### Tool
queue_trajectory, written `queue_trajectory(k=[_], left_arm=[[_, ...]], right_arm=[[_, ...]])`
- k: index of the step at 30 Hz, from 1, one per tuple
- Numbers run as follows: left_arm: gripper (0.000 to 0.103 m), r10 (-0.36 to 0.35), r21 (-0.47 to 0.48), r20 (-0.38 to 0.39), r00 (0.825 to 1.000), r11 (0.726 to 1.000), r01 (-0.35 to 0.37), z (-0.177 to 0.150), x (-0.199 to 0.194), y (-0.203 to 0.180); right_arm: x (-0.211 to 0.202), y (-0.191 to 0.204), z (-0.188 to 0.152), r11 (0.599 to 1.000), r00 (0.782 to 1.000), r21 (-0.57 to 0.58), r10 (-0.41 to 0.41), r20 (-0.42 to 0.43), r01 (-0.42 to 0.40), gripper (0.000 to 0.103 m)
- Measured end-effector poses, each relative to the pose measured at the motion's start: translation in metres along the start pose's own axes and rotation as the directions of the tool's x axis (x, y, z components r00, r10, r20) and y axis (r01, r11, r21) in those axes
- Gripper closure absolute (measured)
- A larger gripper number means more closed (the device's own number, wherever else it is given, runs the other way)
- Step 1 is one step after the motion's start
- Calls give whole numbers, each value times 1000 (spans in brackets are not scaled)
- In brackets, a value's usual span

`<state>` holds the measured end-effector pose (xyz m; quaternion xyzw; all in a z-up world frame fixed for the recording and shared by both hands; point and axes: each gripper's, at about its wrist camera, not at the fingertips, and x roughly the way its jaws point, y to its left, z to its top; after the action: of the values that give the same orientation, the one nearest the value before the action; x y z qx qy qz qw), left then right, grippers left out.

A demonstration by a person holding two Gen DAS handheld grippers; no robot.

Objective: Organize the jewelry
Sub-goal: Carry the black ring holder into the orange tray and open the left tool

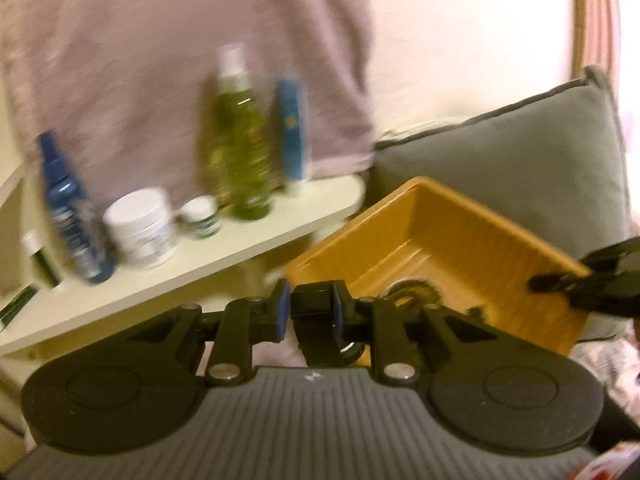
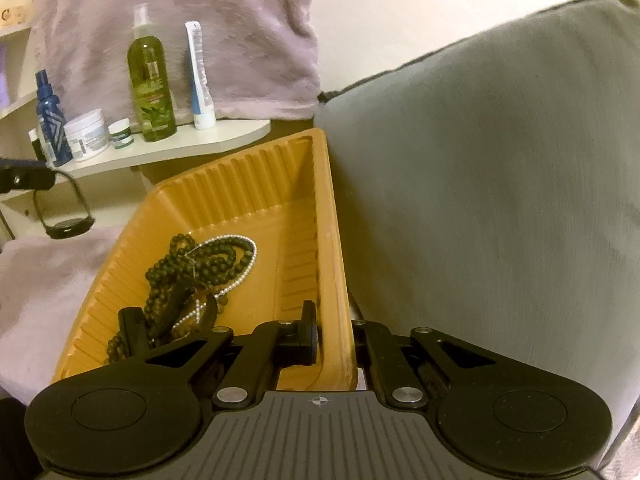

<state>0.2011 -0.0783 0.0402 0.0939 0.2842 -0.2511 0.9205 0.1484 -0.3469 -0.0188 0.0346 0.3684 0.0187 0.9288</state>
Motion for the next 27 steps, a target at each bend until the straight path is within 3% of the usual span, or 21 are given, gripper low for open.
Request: queue_trajectory(k=[7,15,27], left_arm=[[83,-97,27,-28,995,995,98,9,30,-40],[83,-149,27,-88,985,988,152,-2,59,-66],[76,-28,-81,-20,999,996,26,-6,30,-27]], right_arm=[[4,-5,-3,1000,1000,19,14,-2,-14,98],[10,-12,-4,998,999,54,45,-8,-45,98],[27,-27,-4,986,992,121,120,-39,-114,98]])
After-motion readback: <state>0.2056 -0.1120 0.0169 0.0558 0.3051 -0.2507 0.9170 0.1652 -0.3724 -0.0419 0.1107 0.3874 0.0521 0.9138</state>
